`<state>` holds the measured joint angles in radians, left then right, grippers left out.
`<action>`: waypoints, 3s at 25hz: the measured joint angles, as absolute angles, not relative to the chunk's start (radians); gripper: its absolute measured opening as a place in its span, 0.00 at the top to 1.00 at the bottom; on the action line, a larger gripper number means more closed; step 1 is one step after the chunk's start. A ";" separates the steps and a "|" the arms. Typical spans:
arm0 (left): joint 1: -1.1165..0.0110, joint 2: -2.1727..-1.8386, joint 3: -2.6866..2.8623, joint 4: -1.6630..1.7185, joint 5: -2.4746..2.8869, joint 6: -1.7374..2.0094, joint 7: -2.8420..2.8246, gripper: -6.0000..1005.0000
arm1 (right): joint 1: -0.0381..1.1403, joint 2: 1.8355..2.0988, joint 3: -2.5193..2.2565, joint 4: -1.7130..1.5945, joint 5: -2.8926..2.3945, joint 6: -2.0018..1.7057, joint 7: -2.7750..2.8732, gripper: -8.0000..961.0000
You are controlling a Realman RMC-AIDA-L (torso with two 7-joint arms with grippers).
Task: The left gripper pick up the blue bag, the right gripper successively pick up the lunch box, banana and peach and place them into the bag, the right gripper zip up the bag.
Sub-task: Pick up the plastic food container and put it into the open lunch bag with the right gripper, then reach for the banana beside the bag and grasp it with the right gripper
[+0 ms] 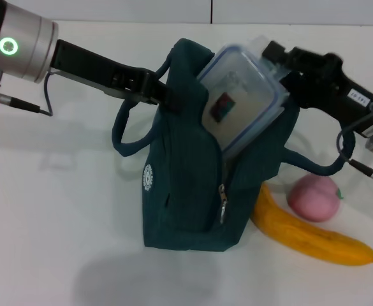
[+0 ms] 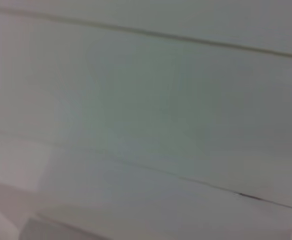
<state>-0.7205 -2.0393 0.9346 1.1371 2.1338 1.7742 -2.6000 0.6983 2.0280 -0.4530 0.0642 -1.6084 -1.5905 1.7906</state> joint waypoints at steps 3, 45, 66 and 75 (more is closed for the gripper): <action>-0.721 -2.039 0.935 1.135 2.134 1.770 -2.600 0.94 | 0.700 2.028 -0.464 0.064 -1.614 -1.589 1.725 0.89; -0.684 -2.017 0.932 1.121 2.136 1.755 -2.572 0.94 | 0.520 2.021 -0.935 -0.890 -1.649 -1.655 1.847 0.34; -0.687 -2.016 0.931 1.120 2.135 1.750 -2.575 0.93 | 0.542 2.017 -1.379 -1.632 -2.332 -1.768 2.624 0.33; -0.690 -2.016 0.931 1.120 2.135 1.747 -2.579 0.93 | 0.614 2.020 -1.470 -1.431 -2.350 -1.698 2.623 0.34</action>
